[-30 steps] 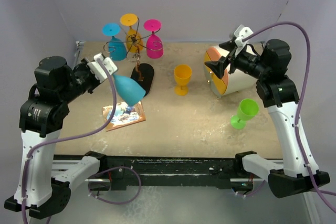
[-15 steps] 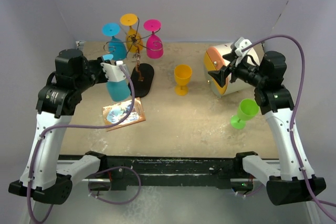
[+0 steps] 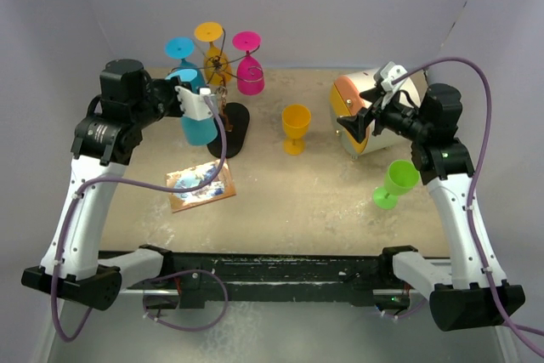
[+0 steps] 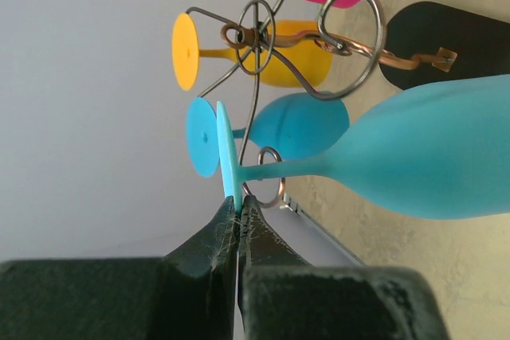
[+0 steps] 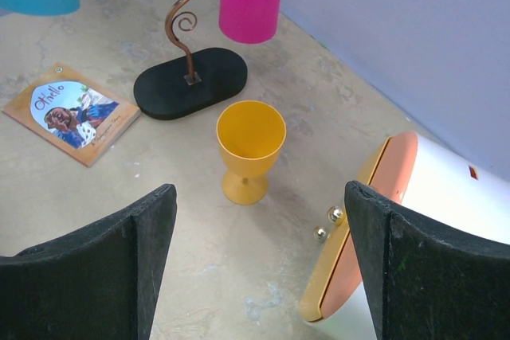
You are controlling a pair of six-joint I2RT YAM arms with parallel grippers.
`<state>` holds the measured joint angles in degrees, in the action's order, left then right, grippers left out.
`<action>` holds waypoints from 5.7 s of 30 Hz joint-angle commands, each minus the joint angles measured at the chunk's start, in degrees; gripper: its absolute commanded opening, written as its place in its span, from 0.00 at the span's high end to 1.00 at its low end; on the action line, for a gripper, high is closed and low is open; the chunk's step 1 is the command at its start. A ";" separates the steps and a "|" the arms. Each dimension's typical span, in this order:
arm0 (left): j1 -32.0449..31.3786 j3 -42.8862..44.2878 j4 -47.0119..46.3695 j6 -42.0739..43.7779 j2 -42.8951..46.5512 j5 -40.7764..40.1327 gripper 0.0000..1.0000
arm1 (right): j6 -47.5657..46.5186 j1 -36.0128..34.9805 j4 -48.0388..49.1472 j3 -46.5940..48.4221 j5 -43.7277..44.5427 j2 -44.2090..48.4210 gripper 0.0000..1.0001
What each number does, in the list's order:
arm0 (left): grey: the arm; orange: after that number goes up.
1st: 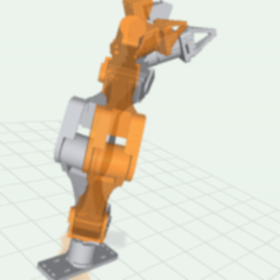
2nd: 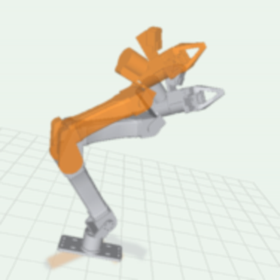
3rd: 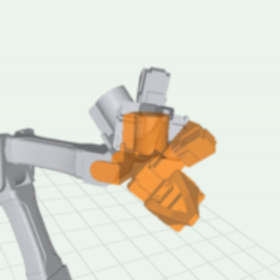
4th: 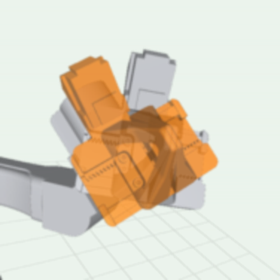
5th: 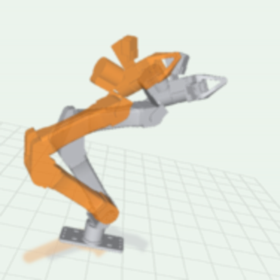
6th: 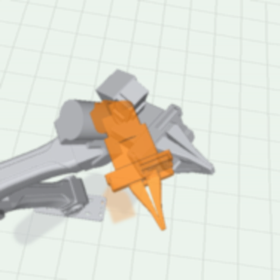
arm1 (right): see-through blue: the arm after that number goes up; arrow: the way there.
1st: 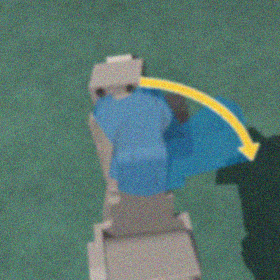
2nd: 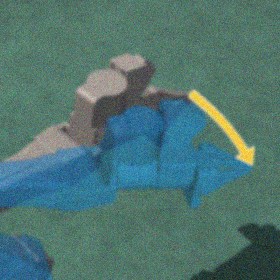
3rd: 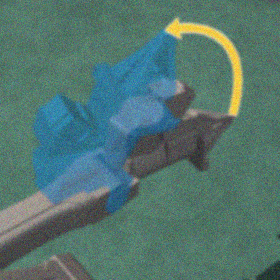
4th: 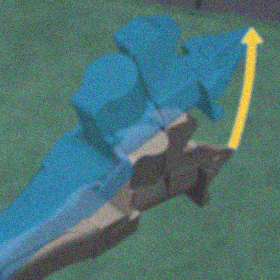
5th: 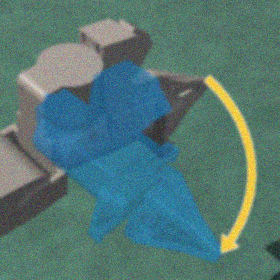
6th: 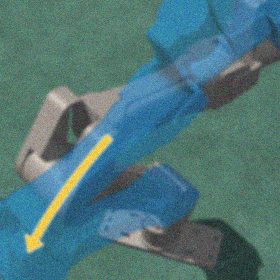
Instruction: Place the wine glass upside down on the wine glass rack
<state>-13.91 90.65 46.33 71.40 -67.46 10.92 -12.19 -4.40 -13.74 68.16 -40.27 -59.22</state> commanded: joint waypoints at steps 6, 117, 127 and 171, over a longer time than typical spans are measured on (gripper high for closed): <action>-0.37 1.50 -10.28 1.90 -2.79 1.15 1.00 | 0.00 0.71 3.26 -0.22 -1.92 0.62 0.12; -5.10 -8.82 -8.86 1.97 -1.59 -15.47 0.80 | -3.50 0.89 2.75 -0.66 -2.27 -2.21 0.10; -5.26 -8.55 -7.06 1.99 -0.08 -15.41 0.71 | -3.67 0.89 2.73 -0.83 -2.02 -3.09 0.10; 2.46 -11.57 -7.25 -44.41 21.58 -5.32 0.01 | -7.27 -15.20 -8.34 17.60 23.99 -18.96 0.16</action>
<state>-12.38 80.01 42.44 31.70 -46.72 8.03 -19.57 -17.17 -20.53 79.94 -26.30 -73.91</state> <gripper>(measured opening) 0.991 0.857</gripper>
